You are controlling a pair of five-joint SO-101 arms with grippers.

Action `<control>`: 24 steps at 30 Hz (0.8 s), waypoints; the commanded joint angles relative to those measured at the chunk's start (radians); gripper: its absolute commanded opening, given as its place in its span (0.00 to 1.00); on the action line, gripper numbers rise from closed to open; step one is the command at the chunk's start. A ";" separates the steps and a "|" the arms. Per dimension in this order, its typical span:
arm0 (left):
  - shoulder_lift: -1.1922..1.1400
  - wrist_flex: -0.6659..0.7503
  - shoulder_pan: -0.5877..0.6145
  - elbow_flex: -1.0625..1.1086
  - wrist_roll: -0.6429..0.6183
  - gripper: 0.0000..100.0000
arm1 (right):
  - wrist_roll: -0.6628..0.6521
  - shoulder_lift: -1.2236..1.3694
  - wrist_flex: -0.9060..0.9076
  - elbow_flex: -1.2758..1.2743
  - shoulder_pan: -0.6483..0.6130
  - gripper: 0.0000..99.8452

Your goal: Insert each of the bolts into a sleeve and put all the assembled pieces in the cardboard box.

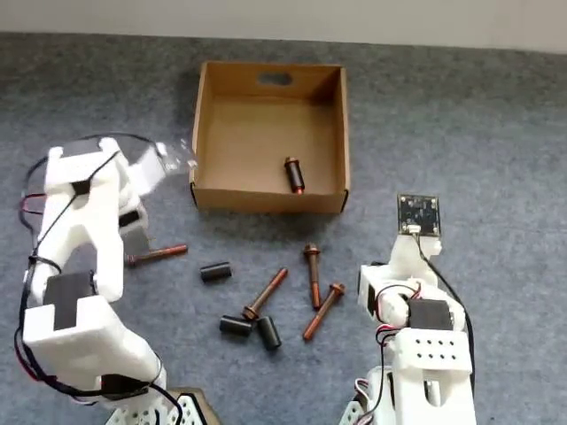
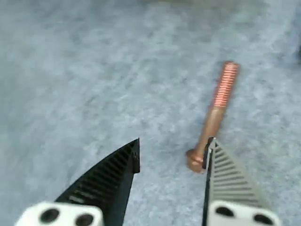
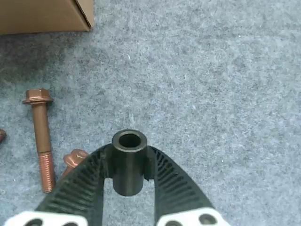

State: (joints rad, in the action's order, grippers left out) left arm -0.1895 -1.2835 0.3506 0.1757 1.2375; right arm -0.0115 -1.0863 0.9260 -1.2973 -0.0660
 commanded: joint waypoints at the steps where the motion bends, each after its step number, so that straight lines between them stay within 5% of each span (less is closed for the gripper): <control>1: 0.008 -0.104 0.030 -0.074 -0.112 0.23 | 0.005 -0.018 -0.015 0.004 0.010 0.01; 6: -0.001 -0.394 0.038 -0.054 -0.252 0.23 | 0.005 -0.018 -0.016 0.004 0.010 0.01; 10: 0.008 -0.402 0.058 0.059 -0.267 0.17 | 0.005 -0.018 -0.016 0.004 0.008 0.01; 14: 0.007 -0.227 0.074 0.179 -0.281 0.16 | 0.005 -0.018 -0.016 0.004 0.007 0.01; 19: 0.002 0.046 0.110 0.231 -0.485 0.16 | 0.005 -0.018 -0.016 0.004 0.007 0.01; 24: -0.001 0.126 0.099 0.231 -0.557 0.16 | 0.005 -0.018 -0.016 0.004 0.007 0.01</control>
State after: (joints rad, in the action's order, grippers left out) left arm -0.1941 -1.2083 0.4565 0.4104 0.7173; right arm -0.0115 -1.0863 0.9260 -1.2973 -0.0660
